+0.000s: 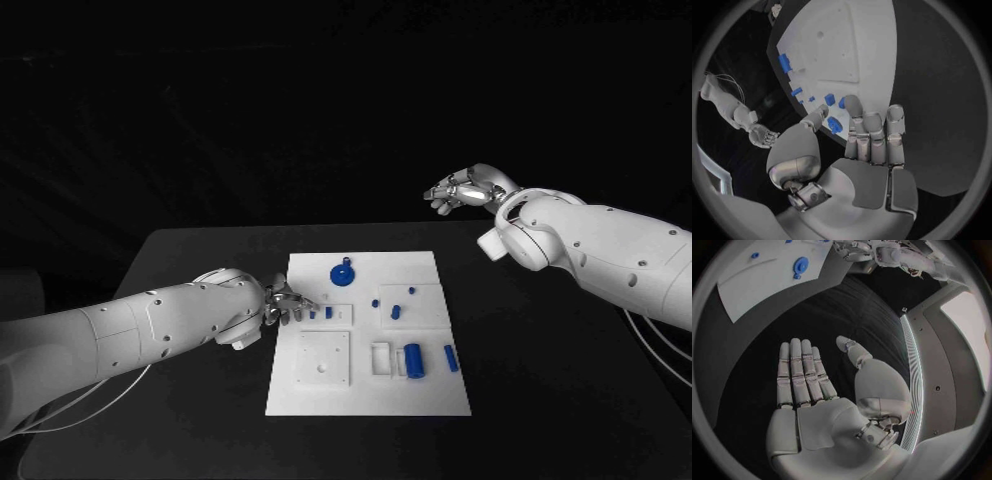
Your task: Assemble the parts on the task board
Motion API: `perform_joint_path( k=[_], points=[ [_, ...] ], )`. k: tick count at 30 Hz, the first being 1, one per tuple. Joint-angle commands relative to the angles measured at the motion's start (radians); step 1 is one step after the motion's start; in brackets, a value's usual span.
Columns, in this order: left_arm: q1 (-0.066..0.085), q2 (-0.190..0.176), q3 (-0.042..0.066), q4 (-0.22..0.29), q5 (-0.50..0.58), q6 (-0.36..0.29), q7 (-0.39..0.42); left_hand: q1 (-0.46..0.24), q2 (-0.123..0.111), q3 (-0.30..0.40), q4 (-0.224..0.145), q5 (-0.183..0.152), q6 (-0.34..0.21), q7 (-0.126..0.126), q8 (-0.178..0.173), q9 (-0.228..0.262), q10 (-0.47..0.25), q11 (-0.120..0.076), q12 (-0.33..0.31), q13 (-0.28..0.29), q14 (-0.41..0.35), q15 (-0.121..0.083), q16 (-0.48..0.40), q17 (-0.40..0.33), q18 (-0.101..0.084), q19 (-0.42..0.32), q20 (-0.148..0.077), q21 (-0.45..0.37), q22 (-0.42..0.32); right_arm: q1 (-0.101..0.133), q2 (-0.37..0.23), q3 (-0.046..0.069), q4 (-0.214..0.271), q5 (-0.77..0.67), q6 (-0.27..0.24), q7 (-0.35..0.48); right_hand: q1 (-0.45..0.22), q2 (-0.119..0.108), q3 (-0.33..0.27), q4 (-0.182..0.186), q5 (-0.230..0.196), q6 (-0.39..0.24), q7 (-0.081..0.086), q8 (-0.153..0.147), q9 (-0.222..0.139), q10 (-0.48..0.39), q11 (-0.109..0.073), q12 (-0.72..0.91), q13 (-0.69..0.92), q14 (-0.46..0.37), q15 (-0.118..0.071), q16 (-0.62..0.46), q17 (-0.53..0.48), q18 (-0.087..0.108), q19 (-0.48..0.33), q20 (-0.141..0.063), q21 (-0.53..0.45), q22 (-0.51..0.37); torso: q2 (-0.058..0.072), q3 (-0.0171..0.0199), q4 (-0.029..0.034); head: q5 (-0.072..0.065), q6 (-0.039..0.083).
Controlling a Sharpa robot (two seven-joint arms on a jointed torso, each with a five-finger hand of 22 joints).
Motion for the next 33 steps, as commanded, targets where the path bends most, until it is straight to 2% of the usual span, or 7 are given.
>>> perform_joint_path(
  k=[1, 8, 10, 13, 15, 22, 33],
  points=[
    [0.004, -0.008, 0.002, 0.007, 0.087, -0.04, 0.029, -0.009, -0.009, -0.016, 0.006, -0.003, -0.02, 0.005, -0.009, 0.0, -0.014, 0.003, -0.01, -0.005, -0.011, 0.002, -0.01, -0.006, 0.011, -0.012, -0.143, -0.006, 0.011, -0.001, -0.002, 0.0, 0.001, -0.007, 0.01, 0.008, 0.011, -0.003, 0.001, 0.005, 0.004, -0.001, 0.0, 0.004, -0.001, 0.004, 0.002, 0.005, -0.002, -0.01, 0.0, 0.004, -0.002, 0.014, -0.002, 0.007, -0.006, 0.001, 0.0, 0.0, -0.0001, 0.0, 0.002],
    [0.008, -0.029, 0.029, 0.021, 0.159, -0.132, 0.11, 0.042, 0.021, -0.027, -0.013, -0.002, -0.123, 0.04, -0.059, -0.018, -0.118, 0.035, -0.09, -0.043, -0.065, 0.033, -0.059, -0.034, 0.009, -0.051, -0.124, -0.028, 0.009, -0.004, -0.01, 0.0, 0.005, -0.008, 0.01, 0.008, 0.017, -0.003, 0.003, 0.0, 0.003, -0.001, -0.001, 0.004, -0.002, 0.004, 0.002, 0.006, -0.004, -0.01, 0.001, 0.004, -0.002, 0.014, -0.002, 0.007, -0.007, 0.002, 0.0, 0.0, -0.0006, -0.001, 0.006],
    [0.011, -0.037, 0.039, 0.029, 0.197, -0.163, 0.155, 0.106, 0.072, -0.036, -0.066, 0.018, -0.139, 0.051, -0.064, -0.019, -0.131, 0.047, -0.114, -0.058, -0.063, 0.044, -0.059, -0.036, 0.007, -0.058, -0.111, -0.031, 0.01, -0.005, -0.013, 0.0, 0.006, -0.016, 0.011, 0.007, 0.029, -0.003, 0.006, -0.009, -0.001, -0.001, -0.001, 0.005, -0.002, 0.004, 0.002, 0.008, -0.006, -0.009, 0.0, 0.006, -0.003, 0.014, 0.0, 0.006, -0.006, 0.004, 0.0, 0.0004, -0.001, -0.001, 0.009],
    [0.016, -0.047, 0.046, 0.043, 0.228, -0.195, 0.21, 0.215, 0.125, -0.029, -0.163, 0.129, -0.149, 0.062, -0.065, -0.02, -0.164, 0.069, -0.164, -0.085, -0.084, 0.058, -0.081, -0.048, 0.006, -0.071, -0.094, -0.038, 0.011, -0.01, -0.018, 0.0, 0.01, -0.025, 0.014, 0.006, 0.068, -0.007, 0.02, -0.017, -0.033, 0.002, -0.002, 0.008, -0.003, 0.006, 0.001, 0.011, -0.011, -0.005, -0.001, 0.009, -0.004, 0.014, -0.001, 0.005, -0.007, 0.007, 0.0, 0.0004, -0.0006, -0.004, 0.012],
    [0.018, -0.053, 0.052, 0.051, 0.257, -0.205, 0.251, 0.338, 0.152, 0.024, -0.239, 0.099, -0.15, 0.073, -0.065, -0.024, -0.172, 0.067, -0.201, -0.106, -0.084, 0.07, -0.092, -0.054, 0.01, -0.074, -0.083, -0.045, 0.009, -0.013, -0.022, 0.0, 0.015, -0.034, 0.017, 0.007, 0.108, -0.013, 0.042, -0.016, -0.079, 0.004, -0.003, 0.009, -0.004, 0.008, 0.0, 0.014, -0.017, 0.0, -0.002, 0.011, -0.007, 0.014, 0.001, 0.006, -0.008, 0.01, -0.001, 0.0002, -0.0006, -0.005, 0.015],
    [0.028, -0.09, 0.072, 0.106, 0.374, -0.246, 0.369, 0.494, 0.142, 0.093, -0.262, 0.084, -0.159, 0.087, -0.072, -0.057, -0.158, 0.1, -0.357, -0.184, -0.099, 0.097, -0.18, -0.097, 0.001, -0.095, -0.058, -0.083, 0.002, -0.032, -0.035, 0.0, 0.043, -0.157, 0.033, 0.012, 0.196, -0.023, 0.108, -0.02, -0.167, 0.027, -0.011, 0.022, -0.005, 0.027, 0.0, -0.004, -0.041, 0.118, -0.053, 0.058, -0.004, 0.014, 0.119, -0.032, 0.038, 0.02, -0.004, 0.0003, -0.001, -0.008, 0.021],
    [0.047, -0.123, 0.076, 0.184, 0.321, -0.237, 0.458, 0.517, 0.129, 0.077, -0.262, 0.068, -0.165, 0.091, -0.075, -0.076, -0.164, 0.114, -0.434, -0.211, -0.094, 0.11, -0.189, -0.097, 0.004, -0.094, -0.048, -0.095, 0.004, -0.056, -0.046, 0.0, 0.084, -0.353, 0.032, 0.001, 0.243, -0.038, 0.134, -0.022, -0.232, 0.051, -0.021, 0.037, -0.003, 0.102, -0.028, -0.074, -0.07, 0.345, -0.127, 0.173, 0.056, 0.014, 0.364, -0.136, 0.15, 0.045, -0.016, -0.0018, 0.0019, -0.021, 0.027]
  ],
)
